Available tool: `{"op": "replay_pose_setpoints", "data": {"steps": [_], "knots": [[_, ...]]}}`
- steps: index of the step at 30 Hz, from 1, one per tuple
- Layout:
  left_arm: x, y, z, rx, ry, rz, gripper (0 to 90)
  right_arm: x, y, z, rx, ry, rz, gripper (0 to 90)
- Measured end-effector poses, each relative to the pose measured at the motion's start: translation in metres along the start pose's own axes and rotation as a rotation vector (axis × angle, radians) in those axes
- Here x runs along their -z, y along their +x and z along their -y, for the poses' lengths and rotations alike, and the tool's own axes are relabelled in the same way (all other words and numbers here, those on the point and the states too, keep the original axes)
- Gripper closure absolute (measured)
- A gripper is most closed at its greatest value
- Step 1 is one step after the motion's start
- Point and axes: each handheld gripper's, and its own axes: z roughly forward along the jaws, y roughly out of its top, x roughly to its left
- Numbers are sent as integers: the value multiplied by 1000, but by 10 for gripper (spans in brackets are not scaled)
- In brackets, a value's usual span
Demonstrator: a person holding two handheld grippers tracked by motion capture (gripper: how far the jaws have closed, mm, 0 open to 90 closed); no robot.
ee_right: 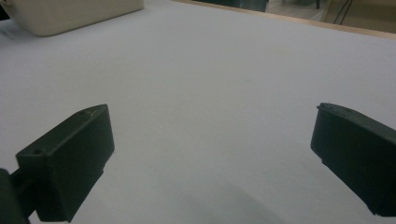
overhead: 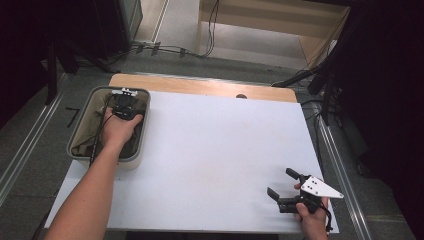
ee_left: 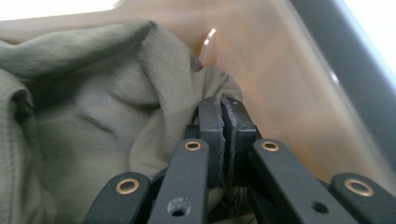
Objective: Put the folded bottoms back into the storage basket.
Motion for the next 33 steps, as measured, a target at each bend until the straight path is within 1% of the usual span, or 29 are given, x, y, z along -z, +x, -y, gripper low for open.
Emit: {"op": "replay_pose_setpoints", "data": {"steps": [2,6,7,11,16,19,20,22,23,25,26,27,28,30,31,32,33], "knots": [[-1,0,1,-5,-1,1,859,0,0,0,1,-1,0,0],[-1,2,3,19,-16,19,857,0,0,0,0,0,1,0],[-1,3,4,22,-21,24,857,0,0,0,1,0,1,0],[-1,3,4,26,-22,25,852,0,0,0,2,-1,2,0],[-1,8,6,69,-32,60,843,0,0,0,0,-2,4,0],[-1,8,5,74,-30,61,839,0,0,0,0,-2,5,0],[0,8,5,77,-30,63,830,0,0,0,1,-2,5,0],[2,8,3,91,-35,80,789,0,0,0,0,-2,5,0],[4,10,3,98,-48,95,764,0,0,0,0,-2,4,0],[9,12,1,114,-77,102,716,0,0,0,0,-2,4,0],[12,13,0,118,-97,100,692,0,0,0,0,-2,4,0],[16,13,-1,114,-118,76,668,0,0,0,0,-2,5,0],[19,13,-2,109,-125,61,635,0,0,0,0,-2,4,0],[22,15,-3,107,-134,53,587,0,0,0,0,-2,5,0],[23,15,-3,108,-137,49,578,0,0,0,0,-2,5,0],[25,16,-3,104,-137,39,559,0,0,0,0,-2,5,0],[27,17,-3,106,-139,16,532,0,0,0,0,-2,5,0]]}}
